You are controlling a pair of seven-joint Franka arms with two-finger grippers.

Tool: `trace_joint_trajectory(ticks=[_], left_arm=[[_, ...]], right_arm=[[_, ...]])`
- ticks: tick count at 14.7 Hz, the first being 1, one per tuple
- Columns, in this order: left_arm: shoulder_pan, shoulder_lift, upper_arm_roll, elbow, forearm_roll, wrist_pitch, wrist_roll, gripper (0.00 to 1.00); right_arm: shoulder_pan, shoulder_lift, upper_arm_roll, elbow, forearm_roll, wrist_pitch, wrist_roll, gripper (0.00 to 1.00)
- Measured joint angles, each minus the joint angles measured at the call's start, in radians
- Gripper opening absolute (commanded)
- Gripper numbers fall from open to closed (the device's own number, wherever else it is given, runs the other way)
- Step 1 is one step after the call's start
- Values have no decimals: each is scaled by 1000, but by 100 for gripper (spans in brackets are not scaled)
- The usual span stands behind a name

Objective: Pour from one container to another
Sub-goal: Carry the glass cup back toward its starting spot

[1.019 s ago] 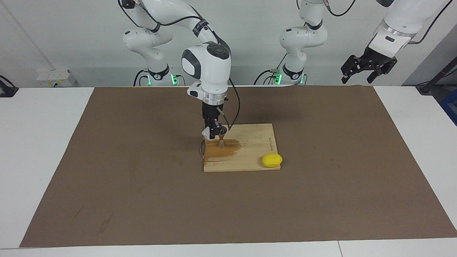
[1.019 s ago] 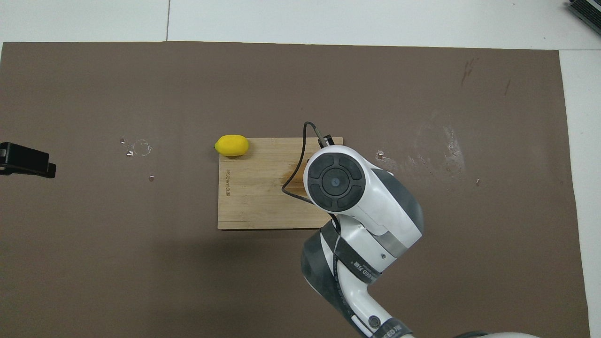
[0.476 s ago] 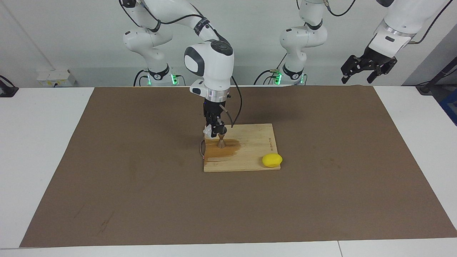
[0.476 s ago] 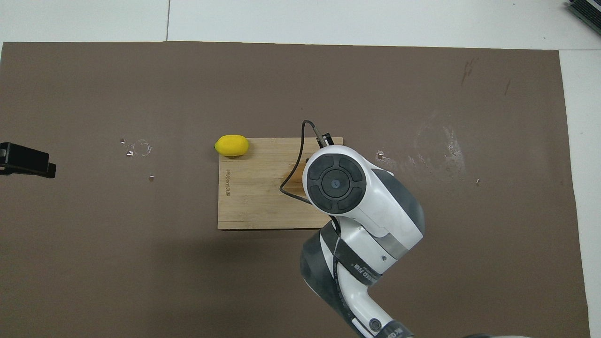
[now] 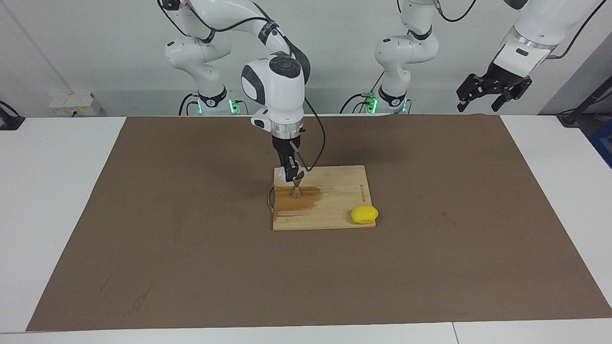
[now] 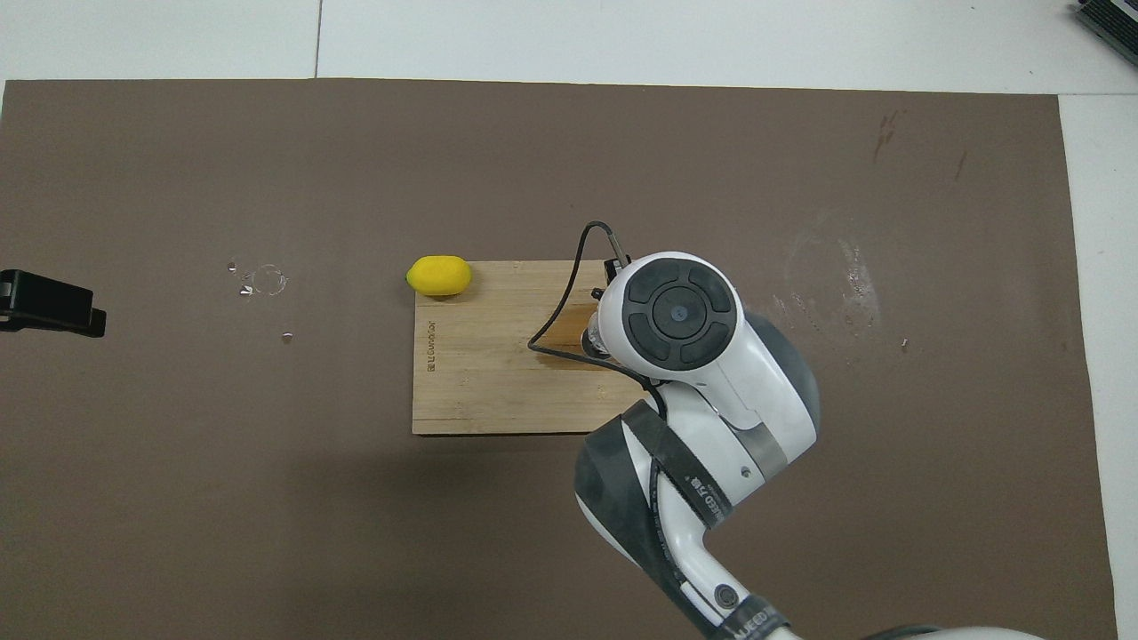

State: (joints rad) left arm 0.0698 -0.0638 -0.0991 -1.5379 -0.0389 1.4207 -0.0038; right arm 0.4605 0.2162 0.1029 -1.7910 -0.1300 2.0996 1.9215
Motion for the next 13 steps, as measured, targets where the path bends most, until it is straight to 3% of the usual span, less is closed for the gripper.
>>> trace_joint_trajectory(ticks=[6, 13], left_arm=[[0, 0, 0, 0, 0, 0, 0, 100], [0, 0, 0, 0, 0, 0, 0, 100]], right_arm=[[-20, 1, 0, 0, 33, 0, 0, 0], [-137, 8, -2, -12, 265, 0, -146, 0]])
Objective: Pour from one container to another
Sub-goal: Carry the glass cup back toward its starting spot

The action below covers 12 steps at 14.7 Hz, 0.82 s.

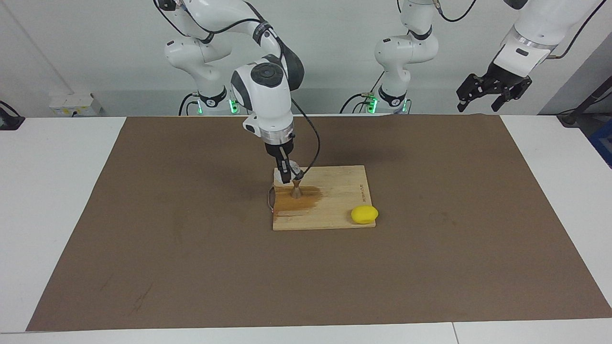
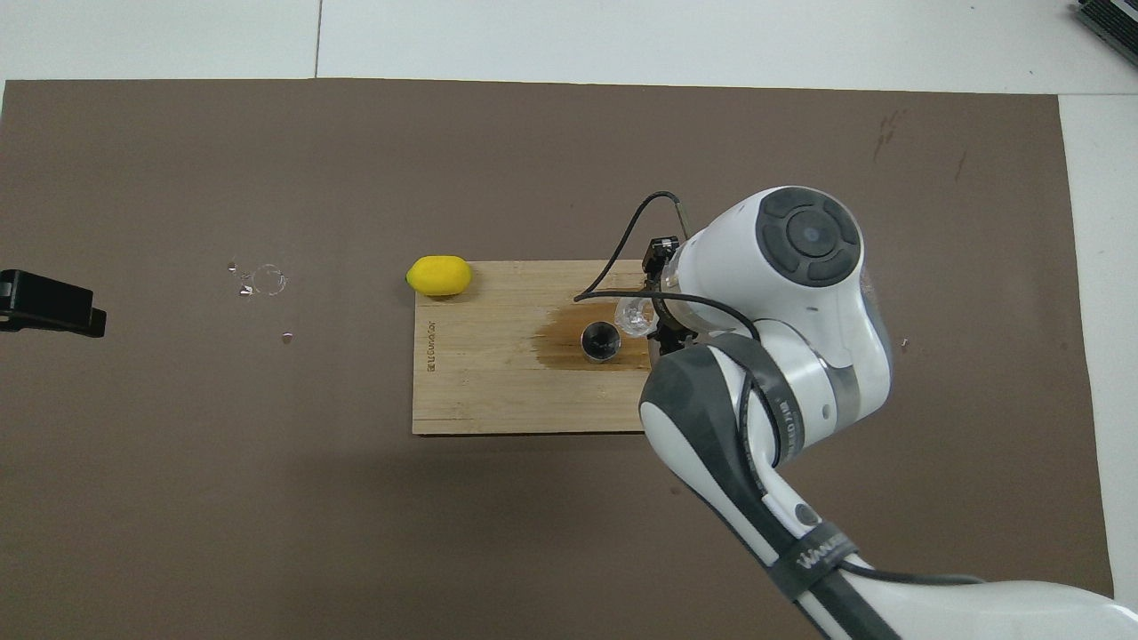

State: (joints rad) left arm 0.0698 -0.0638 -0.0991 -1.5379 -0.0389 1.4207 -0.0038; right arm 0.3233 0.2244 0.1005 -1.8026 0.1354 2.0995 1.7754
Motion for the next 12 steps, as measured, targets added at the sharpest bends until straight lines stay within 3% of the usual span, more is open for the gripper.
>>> trace_joint_trajectory(ticks=[7, 12], left_arm=[[0, 0, 0, 0, 0, 0, 0, 100], [0, 0, 0, 0, 0, 0, 0, 100]], right_arm=[[-239, -16, -5, -151, 308, 40, -244, 0], [-449, -31, -6, -228, 415, -19, -534, 0]])
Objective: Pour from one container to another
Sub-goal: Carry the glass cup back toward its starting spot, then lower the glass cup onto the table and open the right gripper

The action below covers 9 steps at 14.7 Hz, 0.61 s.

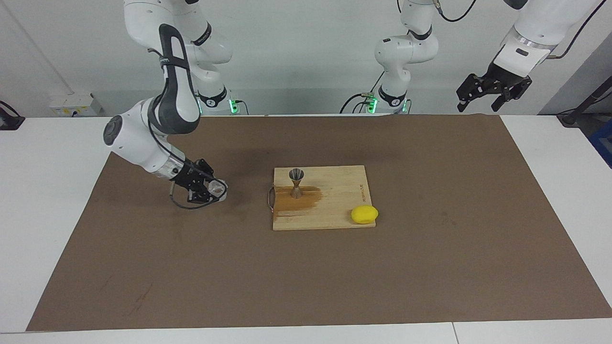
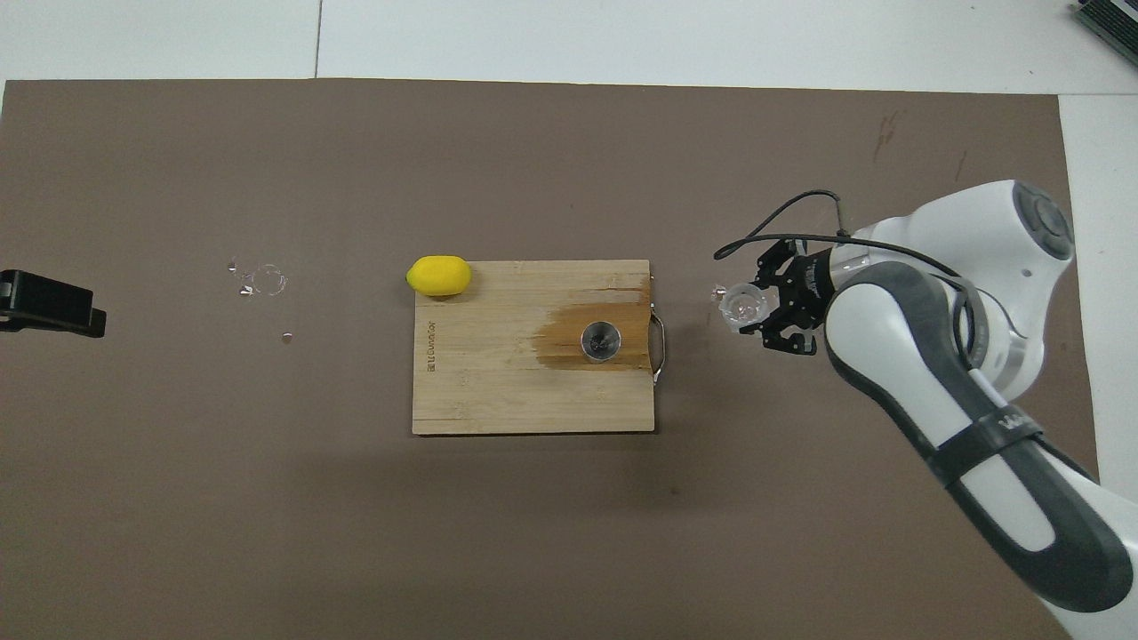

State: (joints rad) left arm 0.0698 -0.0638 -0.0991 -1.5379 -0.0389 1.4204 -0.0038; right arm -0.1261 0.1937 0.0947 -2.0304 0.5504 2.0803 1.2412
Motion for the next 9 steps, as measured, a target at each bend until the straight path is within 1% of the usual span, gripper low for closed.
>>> trace_joint_trajectory(ticks=[4, 9], left_arm=[[0, 0, 0, 0, 0, 0, 0, 100], [0, 0, 0, 0, 0, 0, 0, 100]], right_arm=[[-81, 10, 0, -22, 7, -32, -138, 0], [-120, 79, 1, -26, 42, -35, -265, 0]])
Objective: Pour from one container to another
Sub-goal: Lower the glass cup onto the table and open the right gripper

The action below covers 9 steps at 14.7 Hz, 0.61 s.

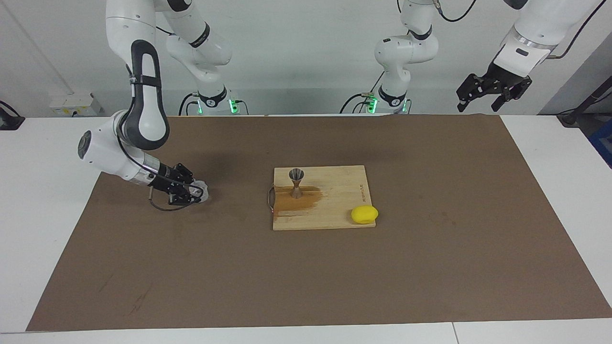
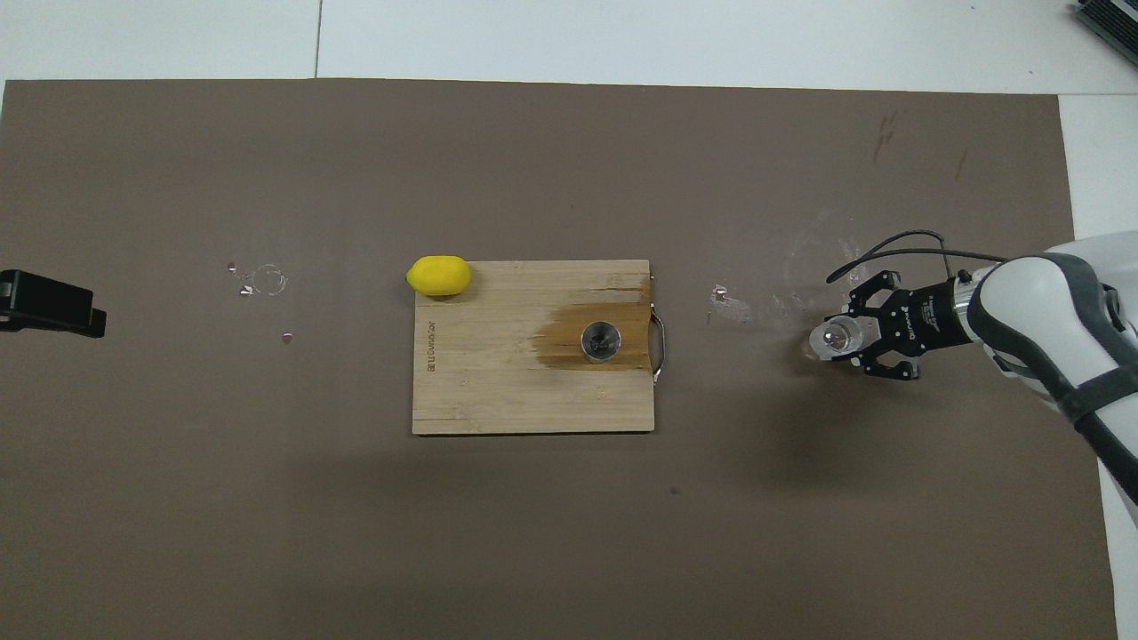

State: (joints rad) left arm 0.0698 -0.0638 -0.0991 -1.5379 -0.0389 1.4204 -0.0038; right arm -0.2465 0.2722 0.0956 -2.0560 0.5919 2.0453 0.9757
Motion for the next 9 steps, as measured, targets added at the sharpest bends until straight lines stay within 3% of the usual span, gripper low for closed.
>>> trace_joint_trajectory(ticks=[1, 2, 3, 9], left_arm=[[0, 0, 0, 0, 0, 0, 0, 100], [0, 0, 0, 0, 0, 0, 0, 100], [0, 0, 0, 0, 0, 0, 0, 100], [0, 0, 0, 0, 0, 0, 0, 100]], right_arm=[[-3, 12, 0, 0, 1, 0, -19, 16], [-3, 19, 0, 0, 2, 1, -29, 80], [-3, 22, 1, 0, 2, 4, -32, 100], [-8, 7, 0, 2, 2, 8, -32, 100]])
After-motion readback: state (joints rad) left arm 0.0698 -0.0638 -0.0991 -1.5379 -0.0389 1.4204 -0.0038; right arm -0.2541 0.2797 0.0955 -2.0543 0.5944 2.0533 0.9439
